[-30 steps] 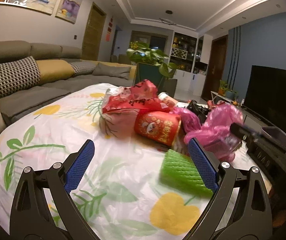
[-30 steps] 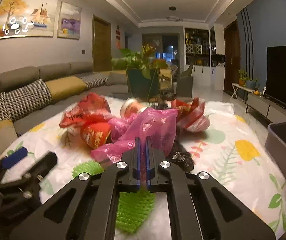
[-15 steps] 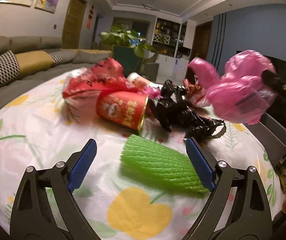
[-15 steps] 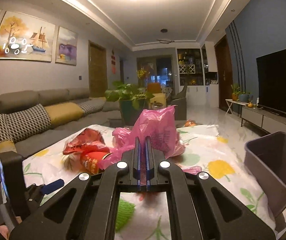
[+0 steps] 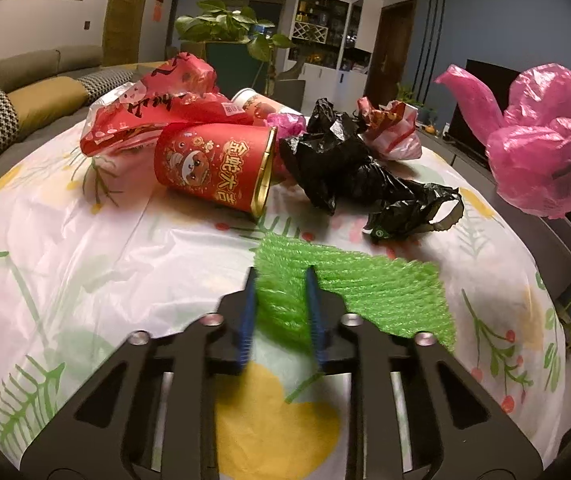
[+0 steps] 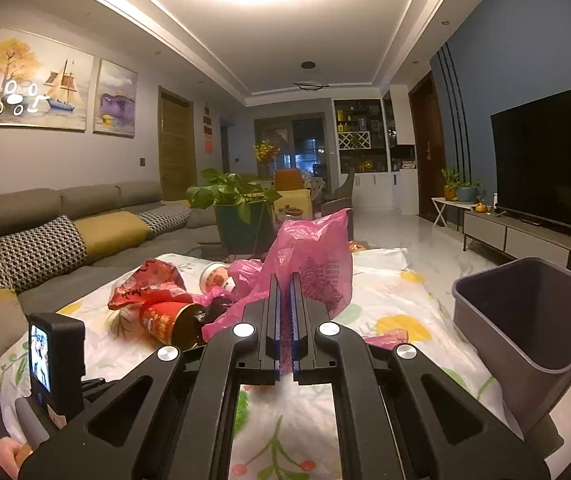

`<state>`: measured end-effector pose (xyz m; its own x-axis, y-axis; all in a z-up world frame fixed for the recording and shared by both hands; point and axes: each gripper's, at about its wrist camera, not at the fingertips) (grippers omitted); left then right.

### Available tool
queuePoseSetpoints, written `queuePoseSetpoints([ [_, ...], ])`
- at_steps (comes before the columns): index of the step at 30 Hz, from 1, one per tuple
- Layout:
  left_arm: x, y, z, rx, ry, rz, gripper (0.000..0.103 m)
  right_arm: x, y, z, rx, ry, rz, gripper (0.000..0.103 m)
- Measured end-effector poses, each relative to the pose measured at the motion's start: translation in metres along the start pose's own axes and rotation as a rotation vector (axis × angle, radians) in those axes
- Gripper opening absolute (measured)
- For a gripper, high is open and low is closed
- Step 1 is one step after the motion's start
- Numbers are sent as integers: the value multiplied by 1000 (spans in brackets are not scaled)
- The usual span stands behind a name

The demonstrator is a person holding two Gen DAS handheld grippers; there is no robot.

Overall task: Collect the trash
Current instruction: 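Grasp the green foam net with the left tool while the right tool grasps the pink plastic bag, then carry the green net and pink bag with both tools over the gray bin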

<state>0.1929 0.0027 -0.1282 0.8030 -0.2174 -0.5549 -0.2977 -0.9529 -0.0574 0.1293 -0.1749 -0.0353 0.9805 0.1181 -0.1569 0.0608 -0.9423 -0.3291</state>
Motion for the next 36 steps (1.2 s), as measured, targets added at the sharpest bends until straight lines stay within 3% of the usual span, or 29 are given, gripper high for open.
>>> queuePoseSetpoints([
  [4, -7, -1, -1, -8, 19, -16, 10, -5, 5, 0, 3, 0, 17, 5],
  [10, -34, -15, -10, -78, 88, -18, 9, -16, 14, -4, 13, 15, 40, 5],
  [18, -68, -14, -29, -85, 178, -30, 9, -29, 23, -8, 34, 37, 55, 5],
  [27, -83, 34, -73, -7, 258, 8, 9, -46, 42, -24, 29, 86, 107, 5],
  [36, -69, 111, -126, 79, 345, 119, 9, -59, 91, -49, 19, 168, 253, 5],
])
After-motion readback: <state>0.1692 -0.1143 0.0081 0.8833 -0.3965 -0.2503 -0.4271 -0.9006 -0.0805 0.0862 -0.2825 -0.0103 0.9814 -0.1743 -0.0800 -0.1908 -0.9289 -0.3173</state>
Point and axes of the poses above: each gripper's, at about its wrist camera, not at the fingertips, and x roughly the way its jaws point, y to its right, z to its underside, and after that the axes turned 15 degrees about x, right-handed
